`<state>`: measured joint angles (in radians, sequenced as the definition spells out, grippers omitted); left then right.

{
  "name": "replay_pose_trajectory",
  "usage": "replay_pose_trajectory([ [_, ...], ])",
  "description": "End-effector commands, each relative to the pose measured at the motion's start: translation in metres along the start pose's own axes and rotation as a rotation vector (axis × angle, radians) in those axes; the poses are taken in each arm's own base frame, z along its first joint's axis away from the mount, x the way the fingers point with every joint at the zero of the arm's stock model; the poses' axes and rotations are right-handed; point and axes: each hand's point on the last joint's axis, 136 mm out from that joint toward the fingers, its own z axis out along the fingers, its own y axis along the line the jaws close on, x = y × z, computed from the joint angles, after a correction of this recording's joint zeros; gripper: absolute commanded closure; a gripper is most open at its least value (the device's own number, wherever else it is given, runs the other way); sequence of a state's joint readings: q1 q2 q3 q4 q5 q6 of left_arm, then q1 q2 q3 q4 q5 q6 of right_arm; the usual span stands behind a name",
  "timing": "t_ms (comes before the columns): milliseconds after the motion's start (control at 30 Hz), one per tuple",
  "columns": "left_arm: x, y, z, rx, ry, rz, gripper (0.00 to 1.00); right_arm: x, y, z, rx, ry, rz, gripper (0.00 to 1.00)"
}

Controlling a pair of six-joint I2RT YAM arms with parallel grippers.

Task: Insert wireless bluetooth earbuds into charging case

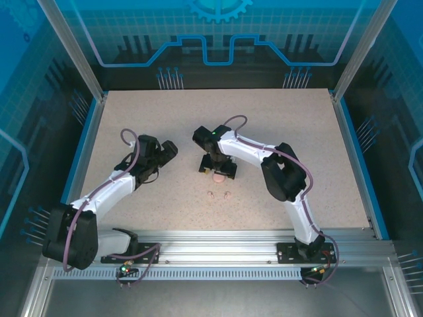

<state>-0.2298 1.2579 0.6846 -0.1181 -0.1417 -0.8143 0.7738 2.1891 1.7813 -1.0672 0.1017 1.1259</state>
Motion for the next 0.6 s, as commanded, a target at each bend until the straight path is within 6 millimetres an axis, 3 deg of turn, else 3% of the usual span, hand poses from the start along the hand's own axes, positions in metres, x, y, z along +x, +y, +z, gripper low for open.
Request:
replay_pose_trajectory([
  [0, -0.003, -0.001, -0.004, 0.025, -0.019, -0.022, 0.01, 0.007, -0.008, 0.007, 0.068, 0.019, 0.018, 0.13],
  [567, -0.001, 0.001, -0.002, 0.026, -0.015, -0.022, 0.01, 0.009, -0.004, 0.022, 0.072, 0.036, 0.040, 0.21],
])
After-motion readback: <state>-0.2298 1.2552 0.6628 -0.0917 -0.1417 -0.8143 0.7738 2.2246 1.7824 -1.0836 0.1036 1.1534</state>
